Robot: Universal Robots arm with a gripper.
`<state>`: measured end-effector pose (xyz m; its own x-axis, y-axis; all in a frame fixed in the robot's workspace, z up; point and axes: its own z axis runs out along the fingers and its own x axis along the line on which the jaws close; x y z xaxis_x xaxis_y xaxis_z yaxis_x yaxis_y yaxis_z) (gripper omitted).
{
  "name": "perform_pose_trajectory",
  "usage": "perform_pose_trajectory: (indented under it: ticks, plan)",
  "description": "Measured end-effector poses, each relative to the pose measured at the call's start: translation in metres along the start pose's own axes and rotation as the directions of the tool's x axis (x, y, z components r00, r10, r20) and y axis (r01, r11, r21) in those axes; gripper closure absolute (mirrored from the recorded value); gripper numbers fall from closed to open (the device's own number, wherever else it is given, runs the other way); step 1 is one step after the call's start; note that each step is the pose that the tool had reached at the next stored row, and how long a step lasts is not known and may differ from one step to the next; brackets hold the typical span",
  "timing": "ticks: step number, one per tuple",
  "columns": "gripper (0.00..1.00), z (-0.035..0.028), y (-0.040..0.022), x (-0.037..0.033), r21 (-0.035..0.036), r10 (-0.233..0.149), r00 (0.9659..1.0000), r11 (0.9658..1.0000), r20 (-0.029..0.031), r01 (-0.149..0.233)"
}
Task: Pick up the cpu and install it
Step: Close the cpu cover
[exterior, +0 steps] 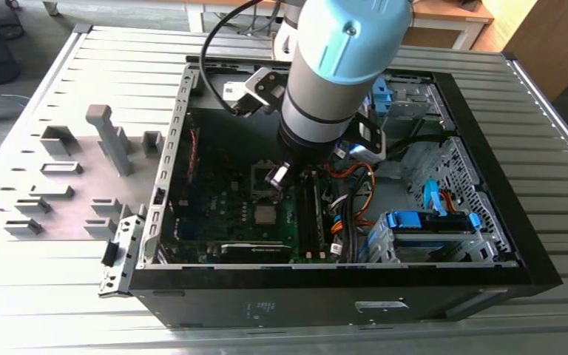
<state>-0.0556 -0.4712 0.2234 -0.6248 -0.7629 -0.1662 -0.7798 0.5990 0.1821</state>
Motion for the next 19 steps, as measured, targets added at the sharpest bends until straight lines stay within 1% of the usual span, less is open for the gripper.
perform_pose_trajectory:
  ticks: [6, 11, 19]
  plan:
    - [0.89, 0.0072, 0.0053, -0.0071, -0.0001, 0.000, 1.0000, 1.0000, 0.0001, 0.000]
    - [0.89, 0.0132, 0.0084, -0.0114, -0.0005, -0.003, 1.0000, 1.0000, -0.0004, 0.003]
    - [0.89, 0.0203, 0.0125, -0.0169, -0.0007, -0.004, 1.0000, 1.0000, -0.0007, 0.004]
